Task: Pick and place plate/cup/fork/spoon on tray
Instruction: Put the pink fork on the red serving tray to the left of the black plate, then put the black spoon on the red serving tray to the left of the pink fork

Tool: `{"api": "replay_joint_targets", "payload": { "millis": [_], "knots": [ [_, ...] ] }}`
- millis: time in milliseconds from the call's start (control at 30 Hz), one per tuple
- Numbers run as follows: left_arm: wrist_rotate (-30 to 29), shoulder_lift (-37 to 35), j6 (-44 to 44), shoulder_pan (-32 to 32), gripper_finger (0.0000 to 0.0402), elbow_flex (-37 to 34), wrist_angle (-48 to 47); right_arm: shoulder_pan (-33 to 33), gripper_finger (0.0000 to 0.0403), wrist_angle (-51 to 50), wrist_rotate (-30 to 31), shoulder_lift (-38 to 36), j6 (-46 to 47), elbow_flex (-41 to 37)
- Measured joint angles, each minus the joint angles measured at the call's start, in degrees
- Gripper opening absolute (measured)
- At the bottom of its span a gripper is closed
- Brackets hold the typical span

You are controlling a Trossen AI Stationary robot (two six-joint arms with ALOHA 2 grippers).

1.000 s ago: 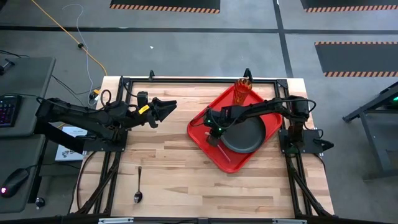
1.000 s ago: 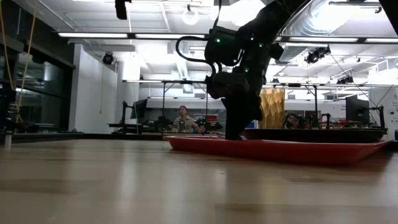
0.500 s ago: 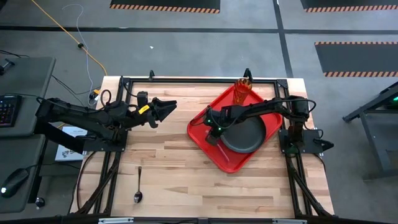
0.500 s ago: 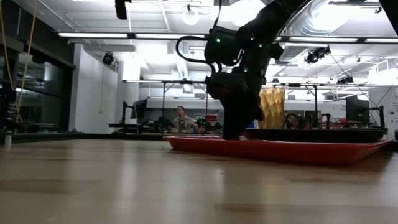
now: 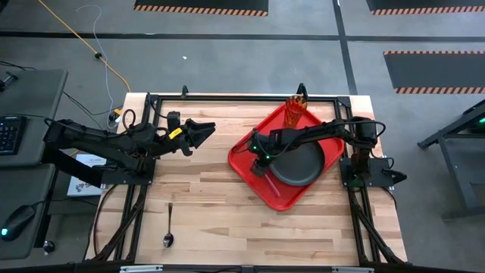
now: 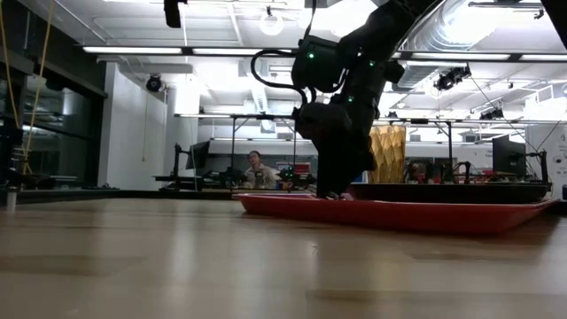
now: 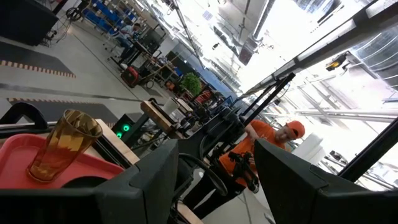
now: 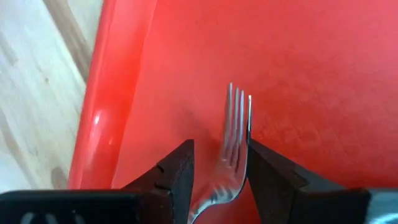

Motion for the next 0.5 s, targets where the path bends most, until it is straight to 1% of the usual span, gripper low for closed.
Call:
{"api": "replay_joint_targets", "payload": {
  "millis": [300, 367, 500],
  "knots": [
    [-0.1, 0.0, 0.5, 0.0, 0.0202, 0.0, 0.0, 0.0, 0.0133, -0.2, 2.2, -0.2, -0.7, 2.1],
    [-0.1, 0.0, 0.5, 0.0, 0.0202, 0.0, 0.0, 0.0, 0.0133, -0.2, 3.2, -0.2, -1.8, 3.3],
    [-0.1, 0.0, 0.5, 0.0, 0.0202, 0.0, 0.0, 0.0, 0.0133, -1.5, 3.1, -0.3, -5.5, 6.0]
  ]
}}
